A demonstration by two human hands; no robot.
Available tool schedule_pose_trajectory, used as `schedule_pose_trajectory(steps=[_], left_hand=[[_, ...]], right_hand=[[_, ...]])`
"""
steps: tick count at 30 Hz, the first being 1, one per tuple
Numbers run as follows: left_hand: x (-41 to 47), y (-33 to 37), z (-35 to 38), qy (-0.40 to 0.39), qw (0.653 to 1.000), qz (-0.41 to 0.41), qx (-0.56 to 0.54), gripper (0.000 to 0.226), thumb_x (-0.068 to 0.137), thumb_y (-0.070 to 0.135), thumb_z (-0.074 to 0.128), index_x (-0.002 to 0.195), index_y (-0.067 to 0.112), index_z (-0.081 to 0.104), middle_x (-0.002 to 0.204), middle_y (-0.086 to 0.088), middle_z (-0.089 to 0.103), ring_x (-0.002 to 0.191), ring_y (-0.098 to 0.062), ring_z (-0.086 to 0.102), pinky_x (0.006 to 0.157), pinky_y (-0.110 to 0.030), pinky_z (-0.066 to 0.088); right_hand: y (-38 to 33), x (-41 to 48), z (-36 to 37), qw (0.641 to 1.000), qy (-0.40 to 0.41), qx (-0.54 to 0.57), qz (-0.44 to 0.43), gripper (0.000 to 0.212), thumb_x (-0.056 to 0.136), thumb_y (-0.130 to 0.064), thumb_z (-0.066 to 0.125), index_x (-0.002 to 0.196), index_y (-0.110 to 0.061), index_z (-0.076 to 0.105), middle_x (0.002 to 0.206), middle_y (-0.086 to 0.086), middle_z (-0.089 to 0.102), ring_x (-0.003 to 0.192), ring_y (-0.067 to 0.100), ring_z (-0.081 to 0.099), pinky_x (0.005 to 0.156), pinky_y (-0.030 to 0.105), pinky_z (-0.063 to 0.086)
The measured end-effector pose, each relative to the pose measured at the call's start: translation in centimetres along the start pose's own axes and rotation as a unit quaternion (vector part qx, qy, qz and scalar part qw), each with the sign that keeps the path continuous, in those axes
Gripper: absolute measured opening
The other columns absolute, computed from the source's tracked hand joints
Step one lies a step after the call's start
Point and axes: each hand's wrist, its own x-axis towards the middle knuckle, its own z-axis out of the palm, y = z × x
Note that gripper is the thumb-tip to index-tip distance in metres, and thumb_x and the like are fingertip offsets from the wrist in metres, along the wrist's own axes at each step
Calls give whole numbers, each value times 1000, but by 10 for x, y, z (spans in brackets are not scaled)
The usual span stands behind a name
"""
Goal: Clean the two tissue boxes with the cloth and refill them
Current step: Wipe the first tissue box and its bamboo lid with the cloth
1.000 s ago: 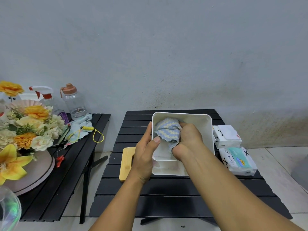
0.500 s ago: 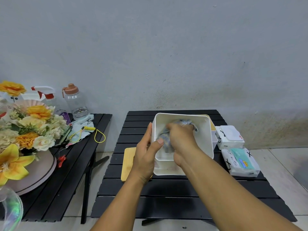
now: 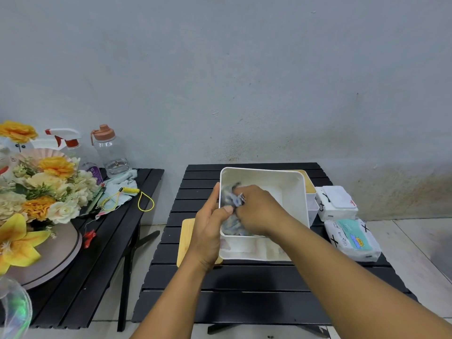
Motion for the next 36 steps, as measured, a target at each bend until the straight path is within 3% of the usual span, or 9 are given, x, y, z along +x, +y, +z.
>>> schedule_pose_trajectory(steps=[3, 6, 10, 14, 19, 23, 26, 30, 36], left_hand=[[2, 2, 0, -6, 1000, -8, 21, 79, 78, 39, 64, 151, 10, 50, 133, -16, 68, 124, -34, 65, 106, -51, 51], [4, 2, -3, 1, 999, -2, 40, 80, 80, 43, 62, 154, 16, 46, 139, -8, 67, 129, -27, 63, 112, -54, 47], [4, 1, -8, 8, 999, 12, 30, 79, 78, 45, 61, 152, 21, 50, 131, -6, 71, 122, -30, 67, 105, -50, 53], [2, -1, -6, -7, 998, 34, 58, 78, 77, 44, 62, 152, 27, 49, 133, -2, 70, 120, -24, 68, 95, -37, 58], [0, -4, -1, 35, 997, 43, 53, 87, 72, 46, 67, 154, 32, 42, 136, 4, 69, 122, -19, 68, 98, -38, 57], [3, -4, -3, 61, 997, 25, 27, 85, 72, 41, 68, 153, 28, 45, 136, -4, 69, 119, -25, 70, 94, -40, 58], [5, -3, -6, 68, 997, 21, 27, 83, 75, 41, 66, 154, 23, 48, 136, -11, 68, 118, -35, 69, 96, -50, 57], [7, -3, -7, 75, 996, 25, 35, 86, 73, 43, 63, 154, 20, 47, 134, -14, 68, 116, -34, 69, 90, -39, 58], [7, -4, -9, 59, 996, 33, 52, 89, 74, 42, 66, 157, 22, 42, 137, -8, 67, 117, -26, 70, 90, -32, 58]], right_hand=[[3, -2, -2, 988, 15, -149, -32, 26, 89, -9, 59, 107, -21, 73, 104, 6, 69, 83, 24, 59, 73, 29, 50], [1, -9, -9, 961, 119, -242, -61, 27, 90, -8, 56, 108, -20, 71, 101, 9, 68, 77, 25, 46, 63, 27, 37], [7, -15, -10, 903, 231, -330, -149, 21, 86, 2, 55, 96, -8, 71, 94, 10, 69, 87, 30, 56, 58, 30, 28], [14, -16, -9, 905, 87, -410, -69, 30, 94, -6, 49, 119, -14, 63, 113, 8, 65, 108, 29, 56, 71, 33, 33], [13, -12, -10, 923, -35, -382, 20, 35, 96, -17, 54, 132, -14, 53, 110, 6, 60, 94, 24, 57, 75, 31, 43], [10, -4, -16, 940, -114, -322, 18, 14, 97, -21, 48, 107, -16, 57, 103, 6, 61, 86, 22, 55, 72, 30, 44], [11, -5, -16, 963, -144, -227, -19, 21, 99, -19, 43, 92, -12, 62, 96, 7, 64, 78, 21, 54, 62, 30, 39], [5, -14, -9, 984, -142, -80, -70, 28, 101, -23, 42, 102, -17, 69, 101, 4, 70, 90, 23, 62, 79, 39, 50], [4, -9, -11, 957, -102, -268, -35, 17, 97, -30, 48, 92, -20, 61, 93, 2, 59, 85, 23, 56, 63, 31, 43]])
